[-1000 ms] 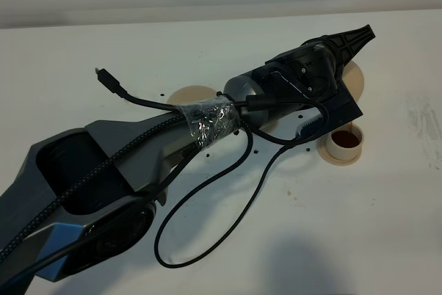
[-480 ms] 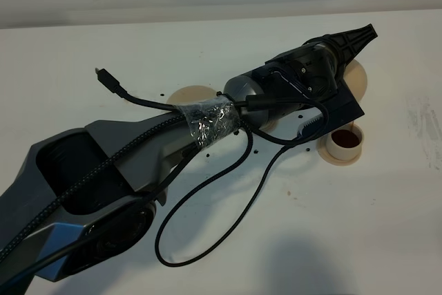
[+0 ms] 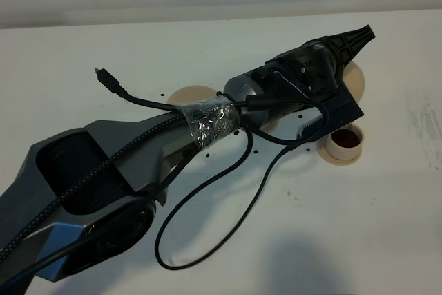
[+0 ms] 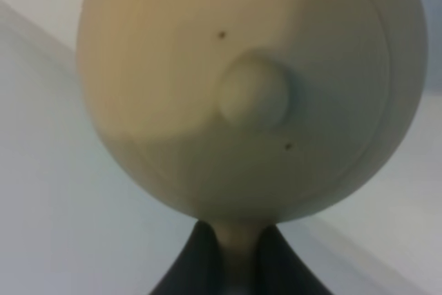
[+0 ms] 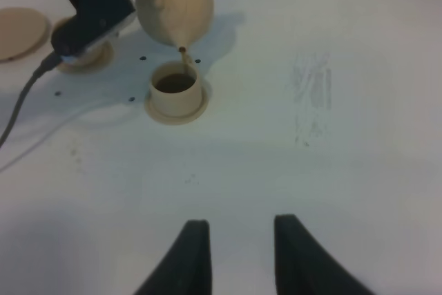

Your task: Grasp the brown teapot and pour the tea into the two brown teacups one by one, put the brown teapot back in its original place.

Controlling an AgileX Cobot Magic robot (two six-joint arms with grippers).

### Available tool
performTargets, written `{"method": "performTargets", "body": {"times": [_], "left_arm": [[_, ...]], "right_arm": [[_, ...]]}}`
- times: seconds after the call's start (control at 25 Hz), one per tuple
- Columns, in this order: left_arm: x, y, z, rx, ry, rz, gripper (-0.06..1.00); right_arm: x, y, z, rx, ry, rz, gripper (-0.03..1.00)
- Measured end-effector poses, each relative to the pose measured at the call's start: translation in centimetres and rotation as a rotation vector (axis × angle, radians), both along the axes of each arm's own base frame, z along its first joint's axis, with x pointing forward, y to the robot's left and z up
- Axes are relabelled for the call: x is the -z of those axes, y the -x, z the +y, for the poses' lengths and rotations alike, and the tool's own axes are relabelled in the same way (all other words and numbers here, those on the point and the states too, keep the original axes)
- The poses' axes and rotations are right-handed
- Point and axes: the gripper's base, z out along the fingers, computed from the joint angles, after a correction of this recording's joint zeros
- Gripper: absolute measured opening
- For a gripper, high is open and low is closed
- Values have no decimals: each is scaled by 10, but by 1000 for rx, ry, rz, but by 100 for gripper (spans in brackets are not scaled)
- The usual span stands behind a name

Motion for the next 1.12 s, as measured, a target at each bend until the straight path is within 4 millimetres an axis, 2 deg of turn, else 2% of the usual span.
{"method": "performTargets", "body": {"times": [0.6, 0.88, 1.12], "left_arm": [[5, 5, 6, -132, 44, 124, 8], [-18, 8, 17, -260, 97, 163, 8], [-36, 24, 32, -429, 109, 328, 8]], "right_arm": [[0, 0, 0, 0, 0, 0, 22], [0, 0, 0, 0, 0, 0, 22], [0, 0, 0, 0, 0, 0, 22]]}}
